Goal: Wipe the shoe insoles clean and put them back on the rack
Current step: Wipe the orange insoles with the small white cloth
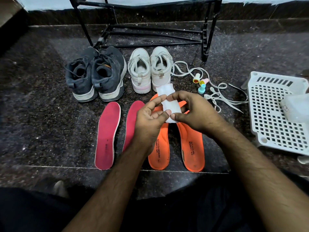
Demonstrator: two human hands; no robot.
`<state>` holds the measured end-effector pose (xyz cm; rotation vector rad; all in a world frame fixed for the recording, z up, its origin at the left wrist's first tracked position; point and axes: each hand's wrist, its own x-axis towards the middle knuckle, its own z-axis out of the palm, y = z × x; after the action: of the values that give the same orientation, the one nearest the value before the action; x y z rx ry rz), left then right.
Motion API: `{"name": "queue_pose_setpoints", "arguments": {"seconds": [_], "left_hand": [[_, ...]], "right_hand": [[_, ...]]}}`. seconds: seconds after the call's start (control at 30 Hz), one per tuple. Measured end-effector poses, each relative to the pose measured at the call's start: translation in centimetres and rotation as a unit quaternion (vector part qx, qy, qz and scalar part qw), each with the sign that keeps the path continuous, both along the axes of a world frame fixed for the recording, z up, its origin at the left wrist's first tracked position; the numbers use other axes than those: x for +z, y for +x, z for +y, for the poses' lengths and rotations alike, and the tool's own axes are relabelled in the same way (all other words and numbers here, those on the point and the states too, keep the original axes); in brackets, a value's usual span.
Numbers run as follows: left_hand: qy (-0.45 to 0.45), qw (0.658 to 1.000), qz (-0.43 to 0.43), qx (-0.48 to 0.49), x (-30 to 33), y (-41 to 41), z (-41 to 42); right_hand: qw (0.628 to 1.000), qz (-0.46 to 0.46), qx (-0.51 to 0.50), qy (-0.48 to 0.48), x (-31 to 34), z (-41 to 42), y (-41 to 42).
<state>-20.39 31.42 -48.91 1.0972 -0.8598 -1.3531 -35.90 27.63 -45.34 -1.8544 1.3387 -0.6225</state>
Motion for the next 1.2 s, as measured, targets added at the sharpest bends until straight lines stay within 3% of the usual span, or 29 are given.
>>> {"name": "queue_pose_setpoints", "arguments": {"seconds": [0.2, 0.43, 0.6, 0.8, 1.03, 1.2], "left_hand": [[-0.015, 0.997, -0.069, -0.017, 1.6, -1.1, 0.6], [-0.022, 0.998, -0.063, -0.003, 3.6, -5.0, 0.4], [-0.044, 0.99, -0.134, -0.012, 4.1, -9.0, -0.6], [-0.069, 0.991, -0.104, -0.038, 5.3, -14.5, -3.3], [-0.119, 0.963, -0.23, -0.082, 4.0, -20.4, -6.5], [-0.085, 0.978, -0.173, -0.081, 3.9, -24.7, -7.2]], "right_hand": [[1.0, 0.017, 0.0, -0.004, 1.8, 0.6, -1.9], [0.997, 0.039, -0.036, -0.053, 4.2, 1.3, -5.3], [0.994, 0.05, -0.075, -0.063, 4.9, 1.3, -9.6], [0.981, -0.006, -0.186, -0.057, 4.5, 0.0, -14.4], [0.956, -0.031, -0.283, -0.074, 3.4, -1.0, -19.4], [0.934, -0.077, -0.342, -0.066, 1.7, -1.2, -22.3]]}}
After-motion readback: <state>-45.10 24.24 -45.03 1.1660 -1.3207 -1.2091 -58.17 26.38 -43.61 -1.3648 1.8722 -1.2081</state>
